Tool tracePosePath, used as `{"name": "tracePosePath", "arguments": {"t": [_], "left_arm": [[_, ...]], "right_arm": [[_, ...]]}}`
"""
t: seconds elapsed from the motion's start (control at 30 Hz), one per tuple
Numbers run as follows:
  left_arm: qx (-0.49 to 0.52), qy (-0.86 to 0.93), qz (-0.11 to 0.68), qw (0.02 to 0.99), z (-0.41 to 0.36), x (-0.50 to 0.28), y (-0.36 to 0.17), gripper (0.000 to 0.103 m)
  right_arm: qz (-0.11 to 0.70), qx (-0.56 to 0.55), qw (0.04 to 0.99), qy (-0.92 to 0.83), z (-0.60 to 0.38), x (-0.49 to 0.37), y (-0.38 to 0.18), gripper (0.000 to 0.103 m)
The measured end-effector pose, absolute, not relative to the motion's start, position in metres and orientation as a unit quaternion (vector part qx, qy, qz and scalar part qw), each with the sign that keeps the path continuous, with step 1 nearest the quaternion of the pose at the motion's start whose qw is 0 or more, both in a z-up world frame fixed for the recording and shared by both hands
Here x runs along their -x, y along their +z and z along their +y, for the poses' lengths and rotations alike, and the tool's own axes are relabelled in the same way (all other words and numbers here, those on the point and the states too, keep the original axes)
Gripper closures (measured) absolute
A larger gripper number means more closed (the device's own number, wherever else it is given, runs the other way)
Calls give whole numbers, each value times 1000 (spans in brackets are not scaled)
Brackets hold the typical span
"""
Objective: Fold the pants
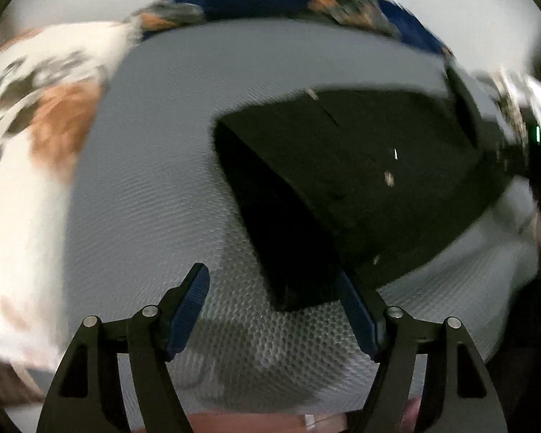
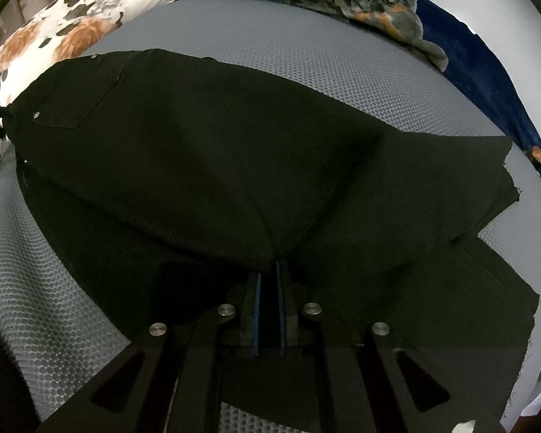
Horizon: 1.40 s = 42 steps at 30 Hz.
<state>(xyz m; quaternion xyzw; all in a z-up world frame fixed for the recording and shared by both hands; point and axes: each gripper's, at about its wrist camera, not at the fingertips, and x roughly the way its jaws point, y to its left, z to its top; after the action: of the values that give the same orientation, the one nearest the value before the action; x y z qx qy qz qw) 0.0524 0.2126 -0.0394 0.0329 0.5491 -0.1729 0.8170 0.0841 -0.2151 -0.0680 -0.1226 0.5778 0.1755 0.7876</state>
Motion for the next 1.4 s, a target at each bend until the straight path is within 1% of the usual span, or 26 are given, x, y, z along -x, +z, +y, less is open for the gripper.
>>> {"name": "tracePosePath", "arguments": {"t": [0.17, 0.23, 0.3, 0.4, 0.43, 0.5, 0.63, 0.67, 0.7, 0.73, 0.83, 0.9, 1.0, 1.07, 1.13, 1.27, 1.4], "left_arm": [[114, -162, 519, 832, 222, -44, 0, 30], [194, -148, 529, 813, 221, -49, 4, 30], [271, -131, 552, 778, 222, -51, -7, 30], [345, -92, 588, 726, 220, -49, -36, 33], [360, -83, 593, 716, 220, -47, -43, 35], [383, -65, 599, 700, 219, -43, -56, 36], [409, -45, 603, 683, 211, -39, -73, 47], [415, -43, 601, 682, 211, -38, -76, 53], [424, -46, 591, 684, 210, -41, -78, 68], [424, -50, 588, 687, 208, -45, -79, 77], [407, -47, 579, 705, 205, -55, -74, 85], [388, -60, 572, 721, 204, -63, -65, 87], [347, -84, 556, 750, 205, -71, -46, 87], [323, -93, 559, 758, 207, -73, -44, 87], [293, -93, 577, 756, 209, -75, -53, 87], [259, -80, 617, 739, 213, -72, -82, 87], [247, -81, 615, 744, 211, -70, -77, 87]], "right_arm": [[575, 121, 789, 177, -216, -83, -69, 95], [574, 122, 790, 177, -216, -83, -69, 94], [573, 123, 791, 177, -216, -82, -69, 94], [571, 119, 793, 177, -217, -82, -69, 94], [570, 118, 794, 177, -217, -82, -69, 94], [569, 115, 794, 178, -218, -81, -68, 94], [568, 117, 795, 179, -217, -81, -68, 94], [567, 117, 795, 178, -217, -81, -69, 94], [567, 115, 796, 178, -217, -81, -69, 94], [566, 112, 798, 176, -218, -80, -68, 94], [559, 112, 804, 168, -219, -77, -62, 96], [550, 118, 810, 164, -218, -70, -50, 97], [540, 121, 817, 163, -216, -55, -30, 97], [543, 119, 814, 169, -214, -45, -24, 97], [555, 121, 803, 180, -208, -35, -26, 97], [585, 127, 778, 191, -199, -17, -50, 97], [591, 119, 774, 192, -199, -18, -50, 97]]}}
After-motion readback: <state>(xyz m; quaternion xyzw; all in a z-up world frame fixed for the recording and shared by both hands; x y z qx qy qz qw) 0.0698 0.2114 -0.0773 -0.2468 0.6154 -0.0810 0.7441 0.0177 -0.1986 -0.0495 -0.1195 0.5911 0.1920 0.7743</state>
